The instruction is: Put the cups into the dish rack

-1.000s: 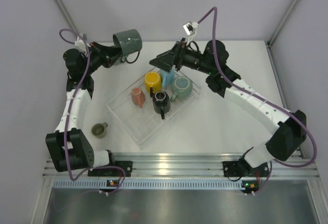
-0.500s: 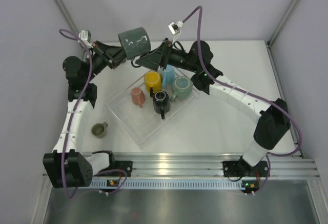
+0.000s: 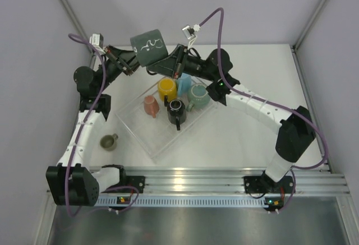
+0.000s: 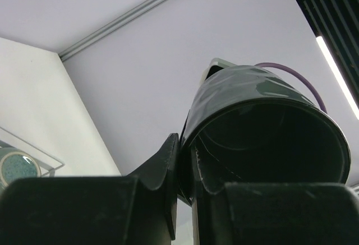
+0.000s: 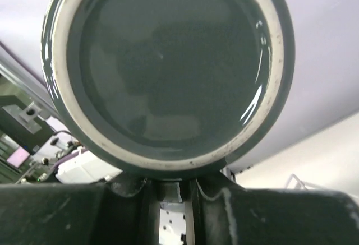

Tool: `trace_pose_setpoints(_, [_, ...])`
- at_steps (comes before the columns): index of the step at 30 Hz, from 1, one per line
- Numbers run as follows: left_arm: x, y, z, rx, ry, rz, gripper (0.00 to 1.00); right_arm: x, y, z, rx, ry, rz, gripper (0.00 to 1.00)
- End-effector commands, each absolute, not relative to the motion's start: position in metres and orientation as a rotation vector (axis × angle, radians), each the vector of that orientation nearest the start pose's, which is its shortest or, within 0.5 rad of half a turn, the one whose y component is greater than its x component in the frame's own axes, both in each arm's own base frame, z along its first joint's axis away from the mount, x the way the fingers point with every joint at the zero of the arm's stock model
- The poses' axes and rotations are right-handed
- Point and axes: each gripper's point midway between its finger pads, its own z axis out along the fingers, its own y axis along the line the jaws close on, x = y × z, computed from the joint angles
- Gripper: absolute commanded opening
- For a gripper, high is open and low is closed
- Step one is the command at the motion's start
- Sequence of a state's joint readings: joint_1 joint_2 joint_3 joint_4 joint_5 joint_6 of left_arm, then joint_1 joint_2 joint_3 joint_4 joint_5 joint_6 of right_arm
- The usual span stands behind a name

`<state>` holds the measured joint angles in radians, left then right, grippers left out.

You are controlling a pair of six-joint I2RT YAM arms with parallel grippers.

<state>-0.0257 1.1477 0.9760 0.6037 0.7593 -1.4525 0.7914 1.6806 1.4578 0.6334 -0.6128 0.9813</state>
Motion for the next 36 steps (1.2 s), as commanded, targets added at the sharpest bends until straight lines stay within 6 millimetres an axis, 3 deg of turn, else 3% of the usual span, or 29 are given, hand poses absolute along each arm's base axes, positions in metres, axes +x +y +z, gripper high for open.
trace_pose_setpoints(1, [0.305, -0.165, 0.445, -0.133, 1.399, -1.680, 0.00, 0.222, 0.427, 0.488, -0.586, 1.124, 1.896, 0.07])
trace_pose_setpoints(2, [0.305, -0.165, 0.443, -0.131, 1.403, -1.679, 0.00, 0.220, 0.425, 0.491, -0.582, 1.105, 1.899, 0.00])
trace_pose_setpoints(6, [0.304, -0.166, 0.435, -0.126, 1.414, -1.671, 0.03, 0.217, 0.417, 0.495, -0.555, 1.063, 1.906, 0.00])
trace_pose_setpoints(7, [0.305, -0.166, 0.431, -0.131, 1.419, -1.664, 0.17, 0.218, 0.416, 0.495, -0.543, 1.063, 1.904, 0.00])
trace_pose_setpoints(10, [0.304, -0.164, 0.427, -0.138, 1.413, -1.645, 0.39, 0.219, 0.411, 0.500, -0.517, 1.065, 1.888, 0.00])
trace_pose_setpoints(13, [0.308, -0.162, 0.418, -0.158, 1.449, -1.597, 0.48, 0.224, 0.412, 0.495, -0.502, 1.106, 1.846, 0.00])
trace_pose_setpoints(24, [0.335, -0.129, 0.371, -0.331, 1.629, -1.218, 0.53, 0.235, 0.403, 0.483, -0.469, 1.214, 1.693, 0.00])
trace_pose_setpoints(29, [0.340, -0.122, 0.356, -0.362, 1.676, -1.187, 0.53, 0.236, 0.402, 0.474, -0.472, 1.254, 1.656, 0.00])
trace_pose_setpoints(34, [0.345, -0.104, 0.340, -0.421, 1.739, -1.091, 0.54, 0.241, 0.403, 0.460, -0.478, 1.319, 1.599, 0.00])
trace_pose_setpoints(35, [0.346, -0.100, 0.345, -0.422, 1.736, -1.057, 0.54, 0.241, 0.402, 0.458, -0.478, 1.330, 1.591, 0.00])
trace_pose_setpoints(36, [0.349, -0.086, 0.329, -0.483, 1.793, -0.943, 0.54, 0.244, 0.402, 0.452, -0.471, 1.356, 1.574, 0.00])
